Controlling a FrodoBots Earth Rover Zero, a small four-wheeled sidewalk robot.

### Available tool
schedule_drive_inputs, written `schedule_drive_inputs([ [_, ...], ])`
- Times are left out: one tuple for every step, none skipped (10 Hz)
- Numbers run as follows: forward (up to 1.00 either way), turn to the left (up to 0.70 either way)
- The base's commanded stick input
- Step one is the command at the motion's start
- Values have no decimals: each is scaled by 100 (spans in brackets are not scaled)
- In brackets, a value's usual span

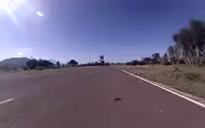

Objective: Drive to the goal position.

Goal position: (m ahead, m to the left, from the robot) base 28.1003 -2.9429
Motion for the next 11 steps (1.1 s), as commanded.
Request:
schedule_drive_inputs([
  [100,0],
  [100,0],
  [100,0],
  [100,0],
  [100,0],
  [100,0],
  [100,0],
  [100,0],
  [100,0],
  [100,0],
  [100,0],
])
